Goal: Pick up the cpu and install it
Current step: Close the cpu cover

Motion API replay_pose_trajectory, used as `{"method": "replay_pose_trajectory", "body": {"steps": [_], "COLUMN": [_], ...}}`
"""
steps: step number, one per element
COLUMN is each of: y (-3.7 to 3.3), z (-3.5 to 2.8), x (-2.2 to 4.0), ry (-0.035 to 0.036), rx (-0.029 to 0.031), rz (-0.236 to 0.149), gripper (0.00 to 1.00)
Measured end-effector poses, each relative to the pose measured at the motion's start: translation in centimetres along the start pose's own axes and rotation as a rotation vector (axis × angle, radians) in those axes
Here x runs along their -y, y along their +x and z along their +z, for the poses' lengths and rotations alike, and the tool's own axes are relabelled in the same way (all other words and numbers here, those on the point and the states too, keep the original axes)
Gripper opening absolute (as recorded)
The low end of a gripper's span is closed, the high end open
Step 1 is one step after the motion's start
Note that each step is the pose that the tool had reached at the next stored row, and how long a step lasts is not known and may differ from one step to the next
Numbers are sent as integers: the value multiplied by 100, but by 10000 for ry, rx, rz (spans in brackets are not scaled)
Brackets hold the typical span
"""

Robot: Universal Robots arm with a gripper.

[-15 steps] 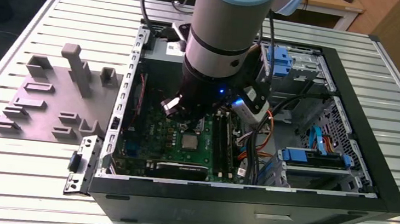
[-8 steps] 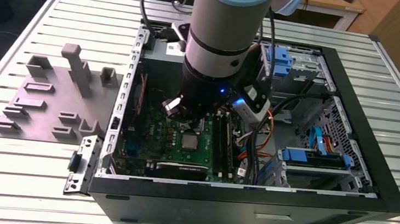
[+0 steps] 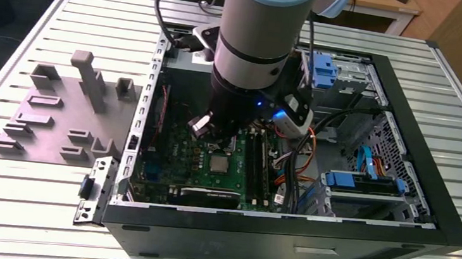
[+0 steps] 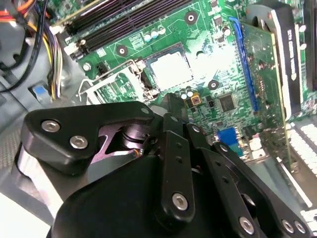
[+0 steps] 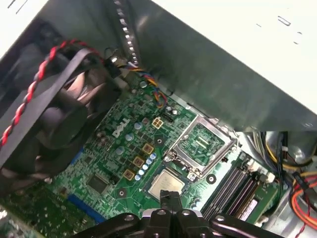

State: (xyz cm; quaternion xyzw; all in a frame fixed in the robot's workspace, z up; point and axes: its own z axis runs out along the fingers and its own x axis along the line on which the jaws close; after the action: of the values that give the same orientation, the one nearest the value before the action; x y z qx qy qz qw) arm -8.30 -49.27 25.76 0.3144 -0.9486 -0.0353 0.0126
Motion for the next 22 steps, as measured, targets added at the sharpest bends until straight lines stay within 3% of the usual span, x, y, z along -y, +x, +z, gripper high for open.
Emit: {"method": "replay_pose_trajectory", "body": {"steps": [7,22], "y": [0,0], "z": [1,1], "x": [0,0], "ry": [2,2], "rx": [-88,-94], "rz": [-1172,-1254], "gripper": [11,11]}}
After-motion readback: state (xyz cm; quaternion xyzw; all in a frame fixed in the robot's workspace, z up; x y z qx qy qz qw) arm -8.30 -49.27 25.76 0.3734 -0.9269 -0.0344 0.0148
